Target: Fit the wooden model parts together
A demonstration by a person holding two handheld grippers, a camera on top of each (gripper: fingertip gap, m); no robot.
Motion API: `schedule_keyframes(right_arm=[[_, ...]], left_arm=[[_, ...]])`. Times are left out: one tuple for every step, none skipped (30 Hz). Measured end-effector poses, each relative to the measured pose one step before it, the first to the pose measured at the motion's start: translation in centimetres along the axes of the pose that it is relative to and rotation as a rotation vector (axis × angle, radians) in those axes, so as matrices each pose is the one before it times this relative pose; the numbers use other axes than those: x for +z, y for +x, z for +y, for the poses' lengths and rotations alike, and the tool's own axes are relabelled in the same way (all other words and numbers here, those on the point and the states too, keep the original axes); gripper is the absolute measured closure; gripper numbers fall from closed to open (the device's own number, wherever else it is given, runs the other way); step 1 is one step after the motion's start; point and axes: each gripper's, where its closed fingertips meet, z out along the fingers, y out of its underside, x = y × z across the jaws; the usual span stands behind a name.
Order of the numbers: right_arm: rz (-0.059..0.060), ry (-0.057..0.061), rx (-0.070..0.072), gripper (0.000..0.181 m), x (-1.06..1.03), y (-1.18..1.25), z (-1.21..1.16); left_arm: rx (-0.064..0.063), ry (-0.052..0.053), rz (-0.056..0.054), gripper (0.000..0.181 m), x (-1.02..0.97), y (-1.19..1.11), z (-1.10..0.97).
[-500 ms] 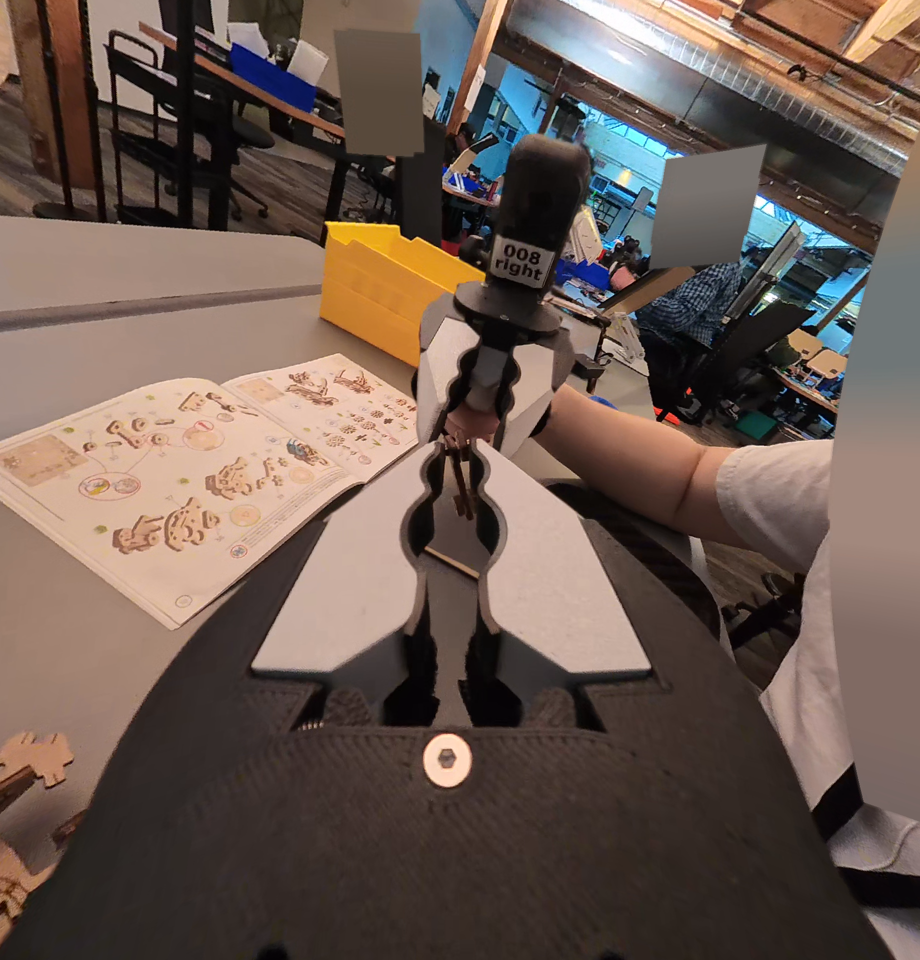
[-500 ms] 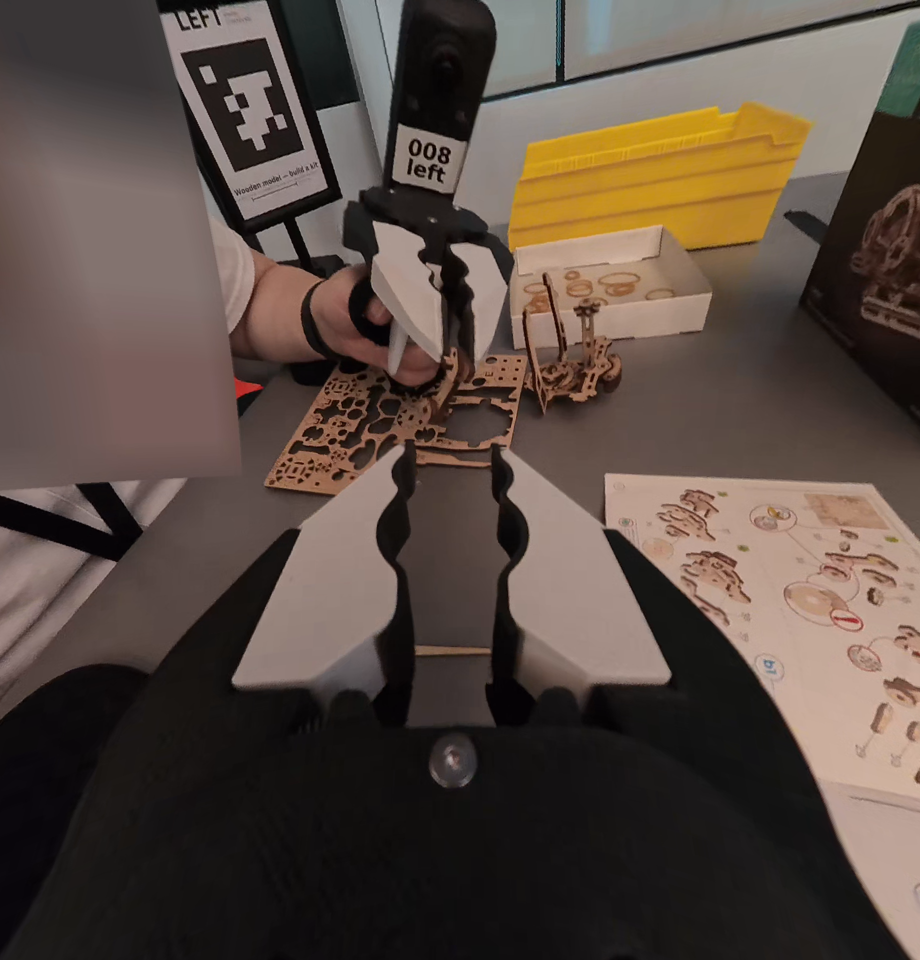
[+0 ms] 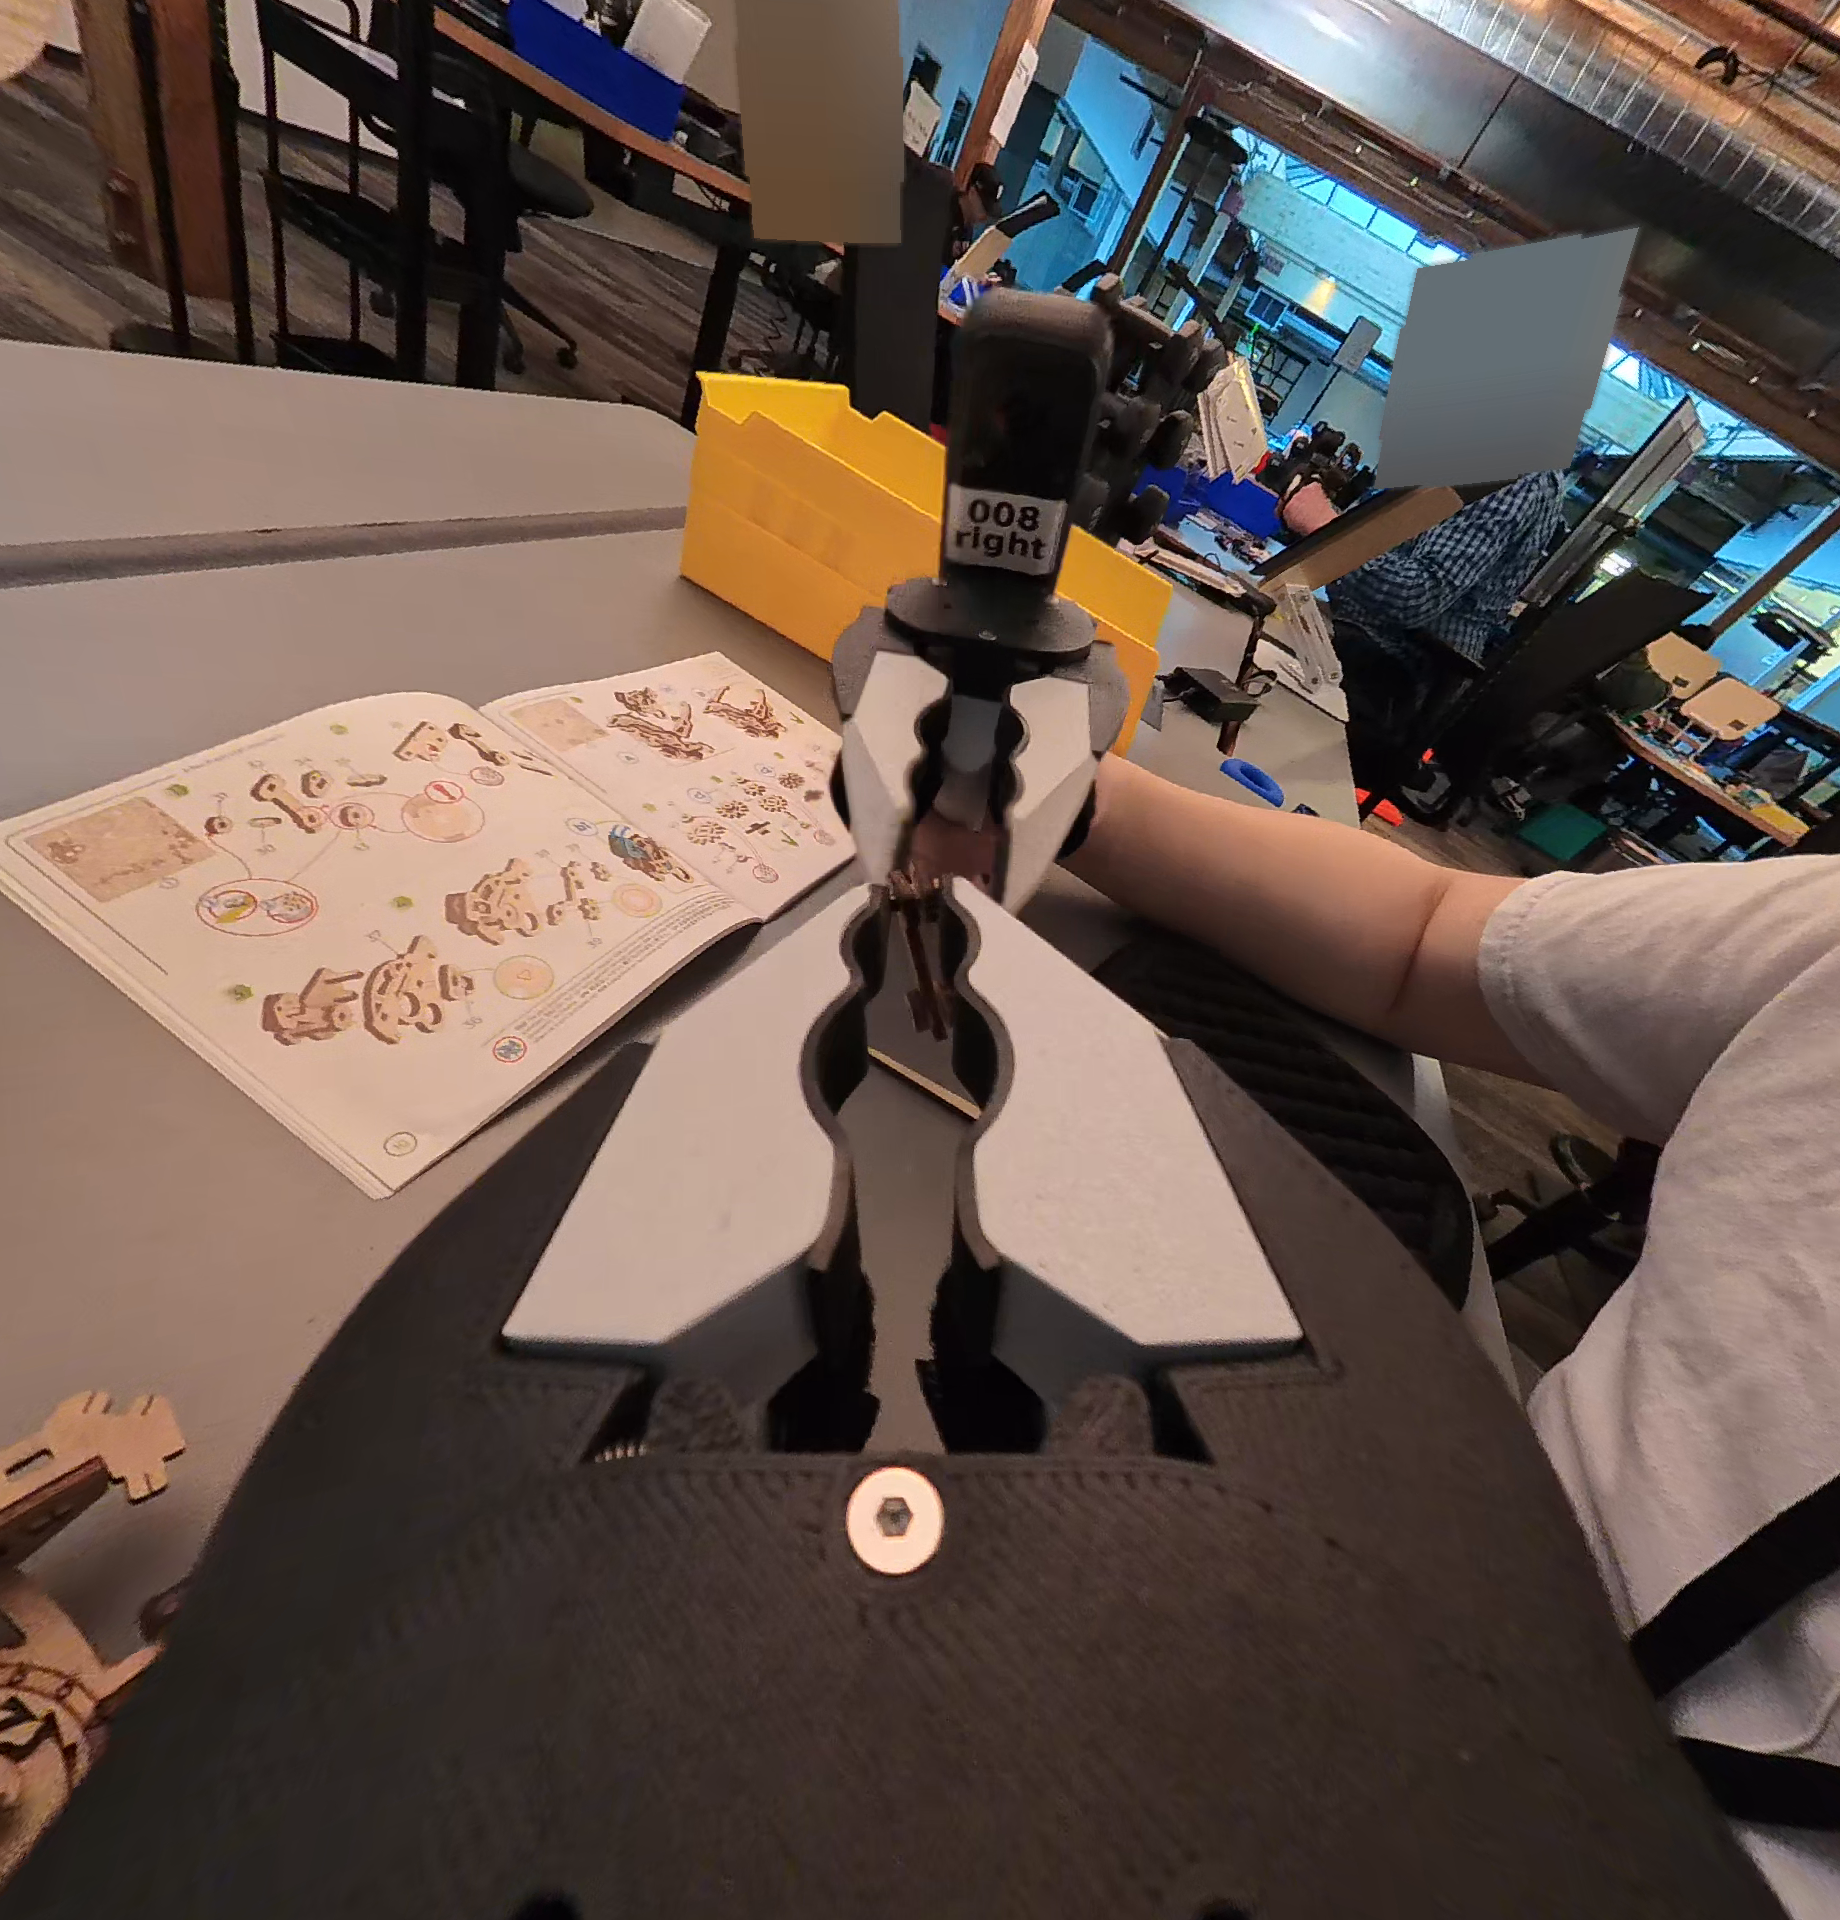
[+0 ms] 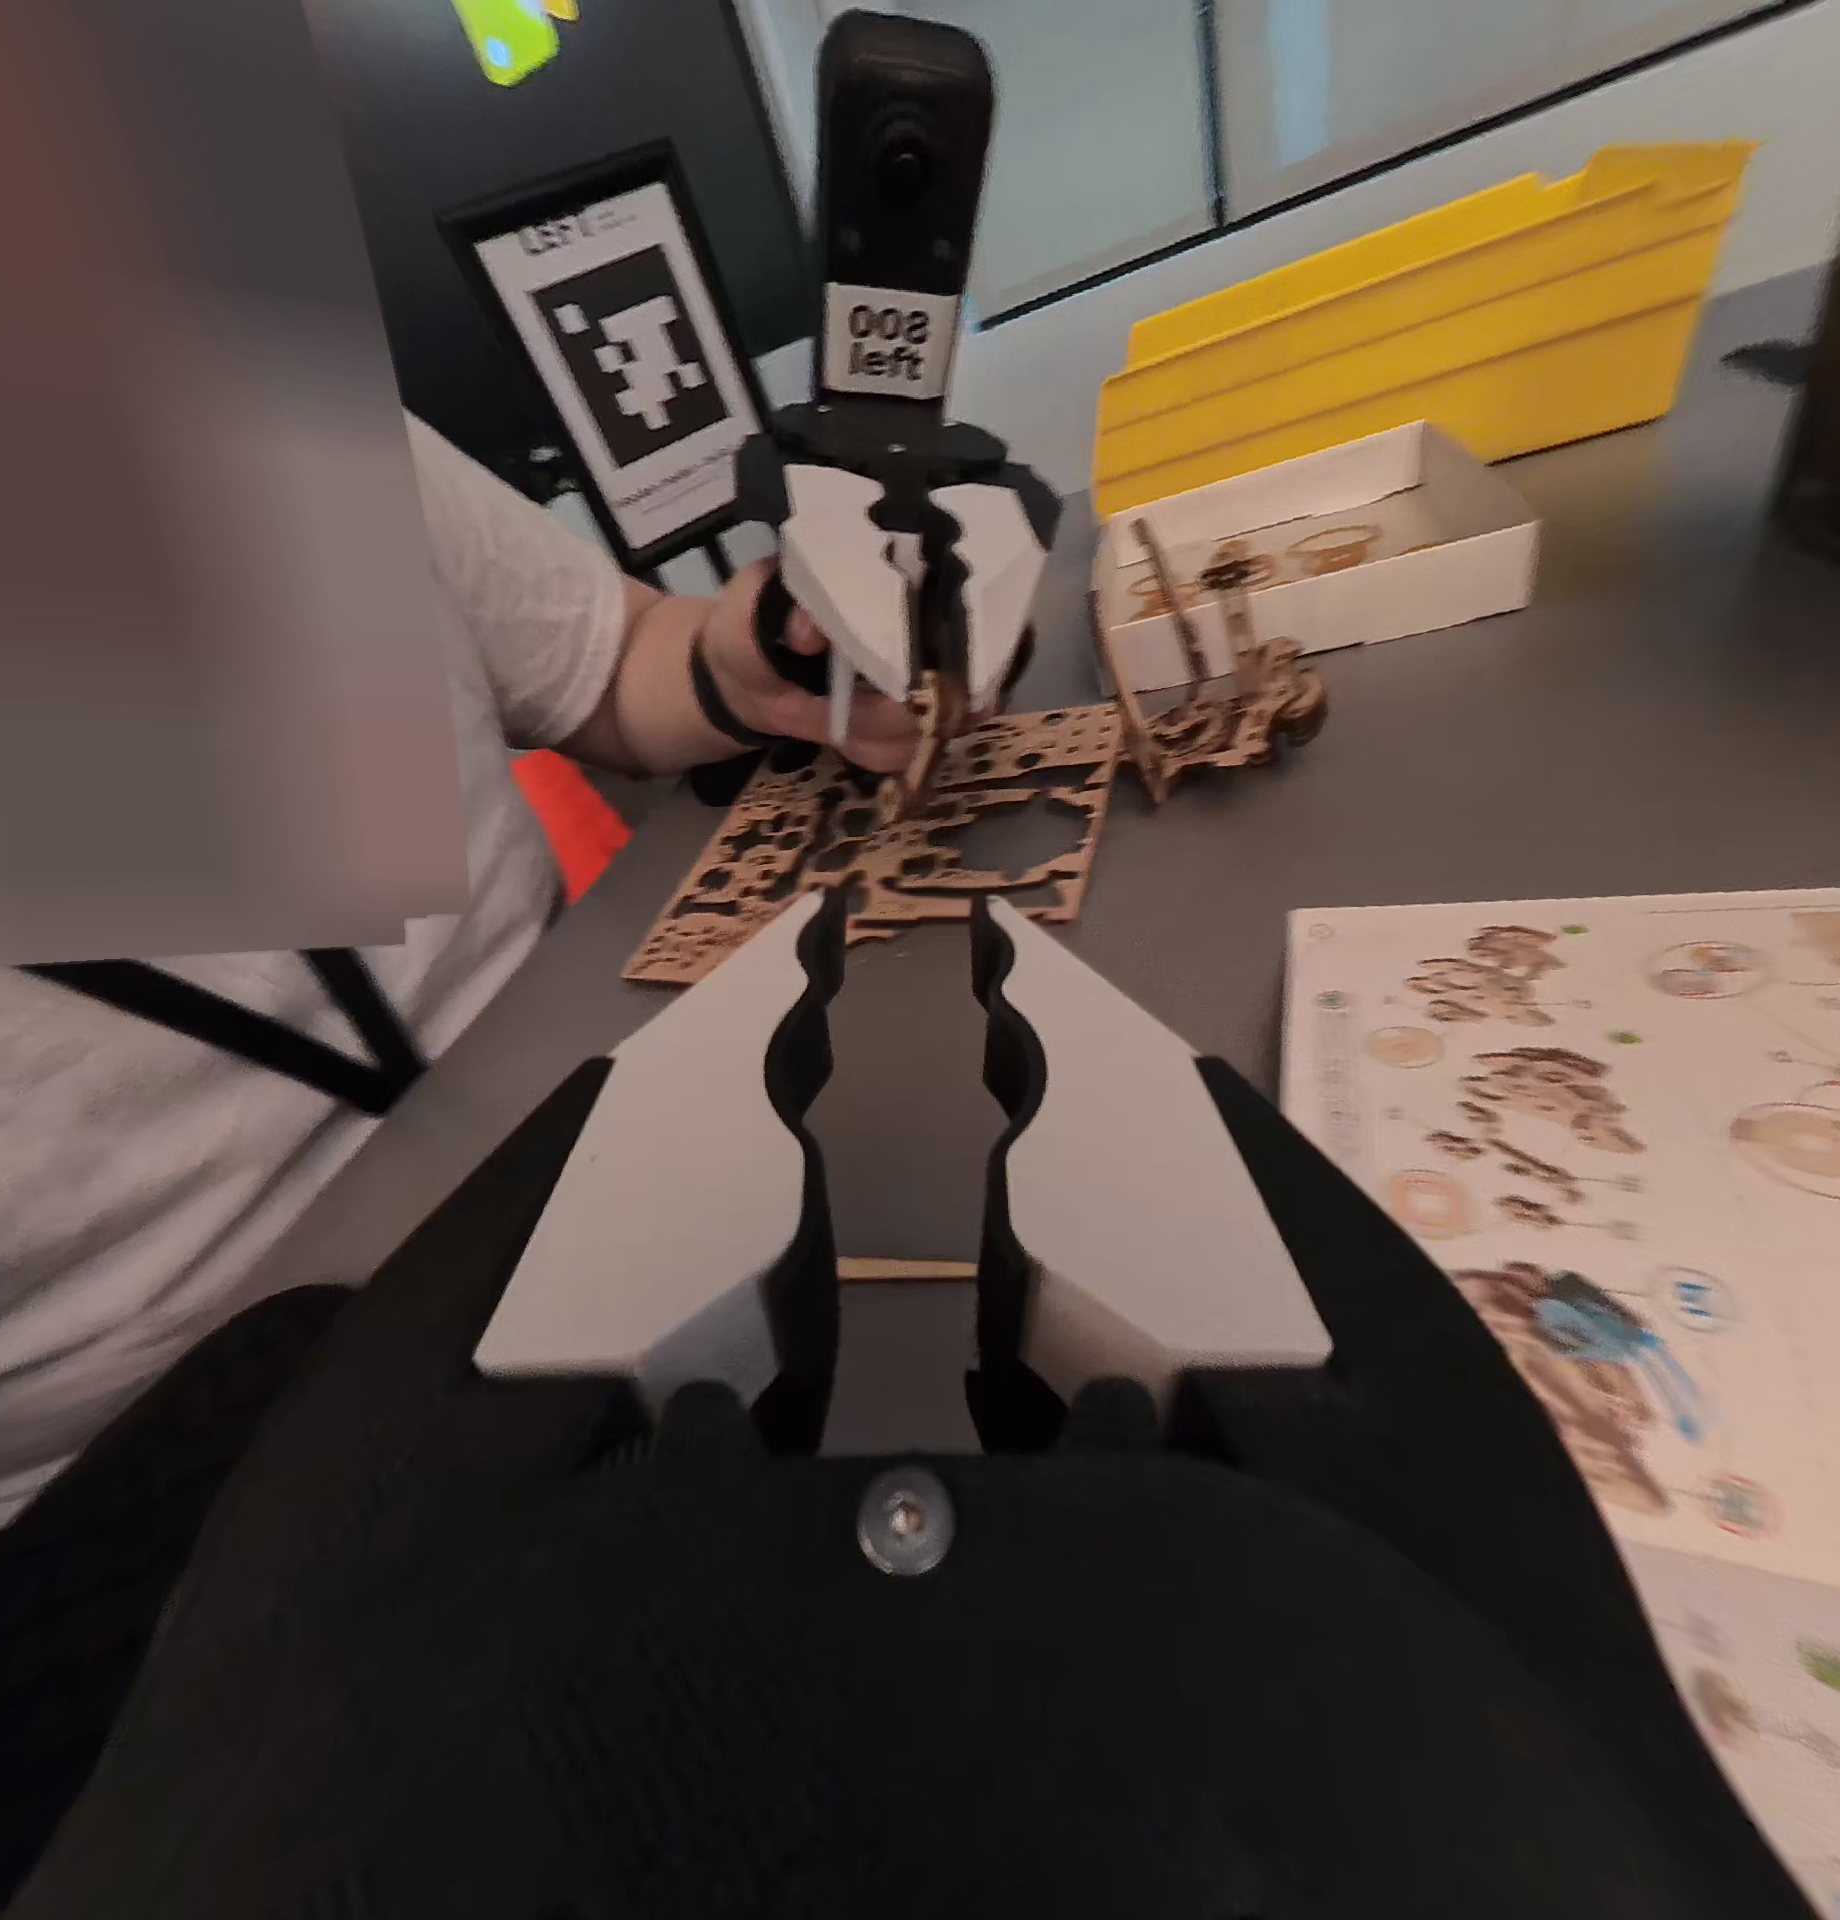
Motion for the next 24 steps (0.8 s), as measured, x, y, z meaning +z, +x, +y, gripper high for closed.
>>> schedule_keyframes(right_arm=[[-0.0428,-0.0083,0.0257,0.161,0.093,-0.603,0.231],[-0.0203,-0.0063,0.0097,0.162,0.107,-0.299,0.245],[-0.0005,-0.0021,-0.0051,0.163,0.114,-0.057,0.201],[-0.0044,-0.0016,-0.0120,0.164,0.109,-0.122,0.152],[-0.0032,-0.0008,-0.0121,0.166,0.102,-0.089,0.037],[0.0125,-0.0006,-0.0062,0.168,0.097,0.155,-0.023],[0.0179,-0.0019,0.0029,0.168,0.068,0.276,-0.029],[0.0070,0.0021,0.0096,0.168,0.076,0.123,-0.079],[0.0019,0.0112,0.0131,0.169,0.097,0.082,-0.189],[0.0091,0.0138,0.0154,0.169,0.104,0.218,-0.213],[0.0037,0.0142,0.0106,0.169,0.112,0.133,-0.216],[-0.0004,0.0103,0.0042,0.168,0.119,0.011,-0.177],[0.0052,0.0091,0.0022,0.168,0.094,0.058,-0.194],[0.0014,0.0113,0.0045,0.166,0.077,-0.030,-0.259],[-0.0059,0.0153,0.0098,0.166,0.049,-0.145,-0.356],[-0.0075,0.0201,0.0123,0.166,0.026,-0.166,-0.432],[0.0011,0.0207,0.0140,0.165,-0.001,-0.014,-0.429],[0.0057,0.0153,0.0123,0.164,0.005,0.066,-0.326],[-0.0057,0.0102,0.0062,0.163,0.017,-0.125,-0.221],[-0.0092,0.0059,0.0041,0.163,0.048,-0.220,-0.141],[-0.0042,-0.0059,0.0026,0.163,0.089,-0.152,0.003],[0.0002,-0.0119,-0.0029,0.163,0.139,-0.113,0.087],[-0.0002,-0.0063,-0.0085,0.163,0.147,-0.140,0.033],[-0.0014,0.0020,-0.0076,0.165,0.132,-0.158,-0.057]], left_arm=[[-0.0048,-0.0033,0.0034,0.175,0.039,0.030,0.069],[-0.0038,-0.0045,0.0000,0.175,0.031,-0.024,0.085],[-0.0022,-0.0035,0.0027,0.175,0.027,0.015,0.068],[-0.0029,-0.0024,0.0042,0.175,0.034,0.033,0.048],[-0.0048,-0.0048,0.0026,0.175,0.028,0.005,0.093],[-0.0055,-0.0027,0.0030,0.175,0.020,-0.002,0.059],[-0.0057,0.0014,0.0064,0.175,0.018,0.054,-0.002],[-0.0068,0.0006,0.0078,0.175,0.030,0.084,-0.005],[-0.0068,-0.0016,0.0065,0.175,0.035,0.058,0.031],[-0.0048,-0.0005,0.0036,0.175,0.028,0.019,0.036],[-0.0026,-0.0004,0.0023,0.175,0.020,0.007,0.037],[-0.0018,-0.0016,0.0026,0.175,0.030,0.022,0.036],[0.0002,0.0006,0.0048,0.175,0.017,0.069,0.003],[0.0019,0.0022,0.0061,0.175,0.015,0.104,-0.048],[0.0025,0.0014,0.0048,0.175,0.015,0.107,-0.024],[0.0044,0.0005,0.0063,0.175,0.021,0.136,-0.014],[0.0056,0.0027,0.0079,0.175,0.029,0.174,-0.042],[0.0052,0.0033,0.0078,0.175,0.024,0.180,-0.059],[0.0050,0.0016,0.0045,0.175,0.024,0.126,-0.019],[0.0056,-0.0004,0.0064,0.175,0.029,0.149,-0.004],[0.0049,-0.0009,0.0045,0.175,0.038,0.117,0.018],[0.0048,0.0009,0.0027,0.175,0.020,0.089,-0.007],[0.0051,0.0018,0.0034,0.175,0.016,0.102,-0.026],[0.0040,-0.0017,0.0018,0.175,0.028,0.071,0.011]])
